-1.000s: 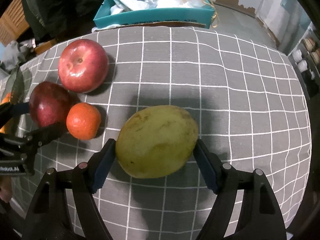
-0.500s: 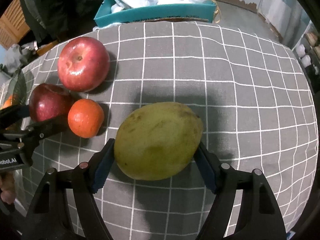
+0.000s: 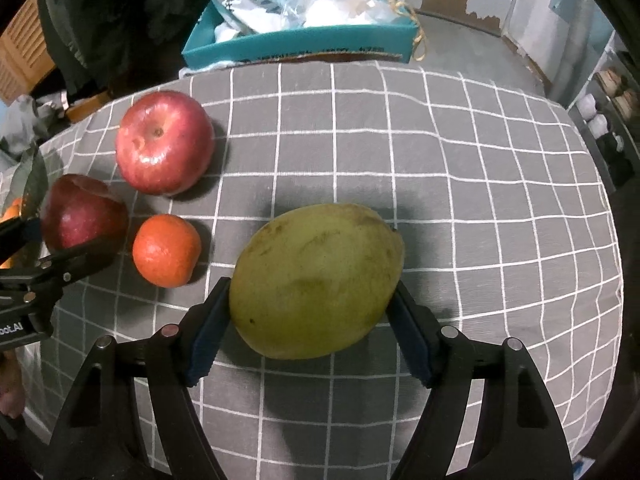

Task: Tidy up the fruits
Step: 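Grasp the yellow-green pear with the right tool while the left tool grasps a large red apple, then lift the red apple with the left tool while the right tool lifts the pear toward the bowl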

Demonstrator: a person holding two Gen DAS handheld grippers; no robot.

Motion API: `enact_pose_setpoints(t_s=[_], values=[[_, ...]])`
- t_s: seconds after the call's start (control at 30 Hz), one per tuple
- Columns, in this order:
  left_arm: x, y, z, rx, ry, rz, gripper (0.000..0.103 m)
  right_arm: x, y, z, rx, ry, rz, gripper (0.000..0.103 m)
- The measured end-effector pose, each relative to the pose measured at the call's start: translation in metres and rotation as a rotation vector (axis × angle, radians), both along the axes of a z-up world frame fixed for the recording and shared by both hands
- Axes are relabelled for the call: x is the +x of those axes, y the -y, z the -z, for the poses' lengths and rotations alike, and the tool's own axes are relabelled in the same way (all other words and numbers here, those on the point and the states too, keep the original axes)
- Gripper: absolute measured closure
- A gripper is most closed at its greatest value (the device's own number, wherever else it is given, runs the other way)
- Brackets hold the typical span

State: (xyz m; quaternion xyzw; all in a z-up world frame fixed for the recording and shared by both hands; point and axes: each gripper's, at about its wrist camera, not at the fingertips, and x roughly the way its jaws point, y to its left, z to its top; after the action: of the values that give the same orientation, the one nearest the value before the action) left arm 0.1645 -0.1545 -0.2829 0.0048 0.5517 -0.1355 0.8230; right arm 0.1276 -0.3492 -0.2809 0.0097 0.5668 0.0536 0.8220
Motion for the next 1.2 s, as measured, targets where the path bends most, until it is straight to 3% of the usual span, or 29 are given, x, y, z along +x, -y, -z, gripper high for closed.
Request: enact_pose_setpoints(t_s=[1.2], values=[[-0.054,-0.052,-0.132,-0.068,0.289,-0.081,0.025,-0.037,-0.019,-0.154,0.040,0.332,0.009,0.028]])
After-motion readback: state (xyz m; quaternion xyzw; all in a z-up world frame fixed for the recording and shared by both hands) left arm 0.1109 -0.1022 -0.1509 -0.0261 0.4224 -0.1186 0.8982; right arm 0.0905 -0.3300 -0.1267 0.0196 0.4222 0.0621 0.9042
